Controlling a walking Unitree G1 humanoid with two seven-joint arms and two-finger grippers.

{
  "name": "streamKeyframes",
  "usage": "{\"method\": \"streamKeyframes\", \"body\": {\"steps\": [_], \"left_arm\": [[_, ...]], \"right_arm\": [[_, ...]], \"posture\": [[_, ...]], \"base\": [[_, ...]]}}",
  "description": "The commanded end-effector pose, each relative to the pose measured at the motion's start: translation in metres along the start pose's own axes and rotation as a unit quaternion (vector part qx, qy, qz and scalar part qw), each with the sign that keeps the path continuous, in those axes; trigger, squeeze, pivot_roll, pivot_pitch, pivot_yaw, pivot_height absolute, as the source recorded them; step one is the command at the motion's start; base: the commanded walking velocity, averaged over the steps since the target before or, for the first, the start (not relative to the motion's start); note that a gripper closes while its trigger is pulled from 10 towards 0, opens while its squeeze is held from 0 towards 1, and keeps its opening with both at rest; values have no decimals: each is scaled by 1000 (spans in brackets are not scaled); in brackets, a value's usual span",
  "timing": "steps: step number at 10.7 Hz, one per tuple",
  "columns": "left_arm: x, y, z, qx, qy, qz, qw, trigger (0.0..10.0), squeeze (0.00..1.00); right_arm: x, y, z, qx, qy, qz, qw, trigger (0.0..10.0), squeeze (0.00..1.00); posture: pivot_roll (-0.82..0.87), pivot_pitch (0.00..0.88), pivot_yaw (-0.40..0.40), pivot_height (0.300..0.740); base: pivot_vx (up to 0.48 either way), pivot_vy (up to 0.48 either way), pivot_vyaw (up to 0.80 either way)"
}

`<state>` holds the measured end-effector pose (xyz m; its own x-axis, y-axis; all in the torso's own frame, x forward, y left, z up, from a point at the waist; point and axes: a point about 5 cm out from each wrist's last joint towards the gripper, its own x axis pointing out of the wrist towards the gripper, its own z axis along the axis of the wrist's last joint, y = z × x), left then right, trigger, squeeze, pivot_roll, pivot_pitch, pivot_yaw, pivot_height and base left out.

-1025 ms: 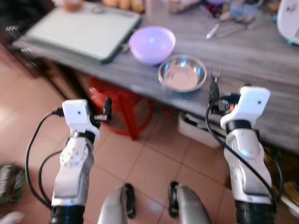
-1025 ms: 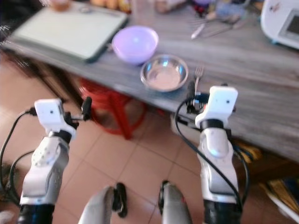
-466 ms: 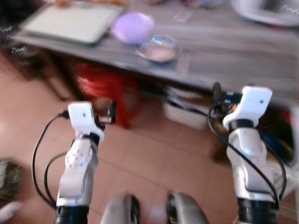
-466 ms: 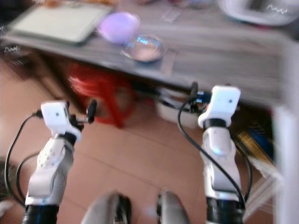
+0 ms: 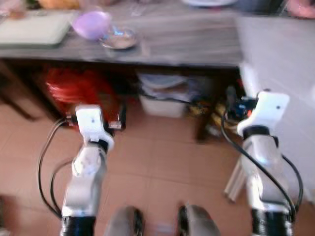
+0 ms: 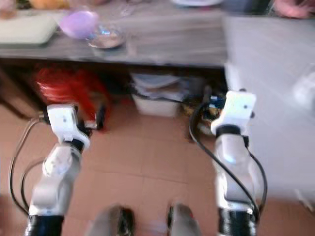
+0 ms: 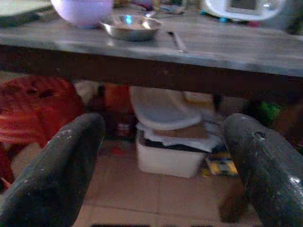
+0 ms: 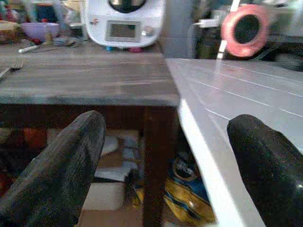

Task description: Setting the table

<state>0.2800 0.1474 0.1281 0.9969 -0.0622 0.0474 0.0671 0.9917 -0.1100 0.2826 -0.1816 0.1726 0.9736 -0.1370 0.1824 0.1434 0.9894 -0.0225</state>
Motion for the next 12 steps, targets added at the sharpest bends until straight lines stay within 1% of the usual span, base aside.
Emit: {"method": "streamKeyframes", "body": {"steps": [1, 3, 5, 6, 7, 8, 10, 12], "left_arm": [[-2, 6, -1, 5, 2, 9, 1000, 10000, 0], [-3, -3, 1, -14, -8, -23, 1000, 10000, 0], [-3, -9, 1, -22, -14, -42, 999, 10000, 0], [-2, -10, 1, -24, -17, -46, 998, 10000, 0], [-1, -12, 2, -25, -19, -51, 998, 10000, 0], [0, -12, 3, -25, -20, -53, 998, 10000, 0], [4, -14, 1, -25, -21, -59, 998, 10000, 0], [6, -14, 2, -25, -25, -59, 998, 10000, 0]], "right_arm": [[2, 6, 5, -5, -16, 15, 1000, 10000, 0], [12, 8, 9, -6, -23, 20, 1000, 10000, 0], [15, 10, 5, 8, -14, 18, 1000, 10000, 0], [16, 11, 2, 9, -10, 21, 1000, 10000, 0], [17, 13, 2, 9, -11, 24, 1000, 10000, 0], [17, 14, 3, 12, -15, 25, 999, 10000, 0], [23, 22, 7, 15, -25, 41, 999, 10000, 0], [26, 23, 8, 16, -28, 47, 998, 10000, 0]], "posture": [[-47, 169, 50, 740], [-43, 151, 42, 740], [-40, 130, 38, 740], [-41, 129, 41, 740], [-45, 130, 45, 740], [-46, 127, 51, 740], [-53, 114, 53, 740], [-49, 114, 50, 740]], "base": [[0, 0, 0], [0, 0, 0], [0, 0, 0], [0, -349, -800], [244, -390, -800], [277, -379, 0], [268, -396, 0], [268, -396, 0]]}}
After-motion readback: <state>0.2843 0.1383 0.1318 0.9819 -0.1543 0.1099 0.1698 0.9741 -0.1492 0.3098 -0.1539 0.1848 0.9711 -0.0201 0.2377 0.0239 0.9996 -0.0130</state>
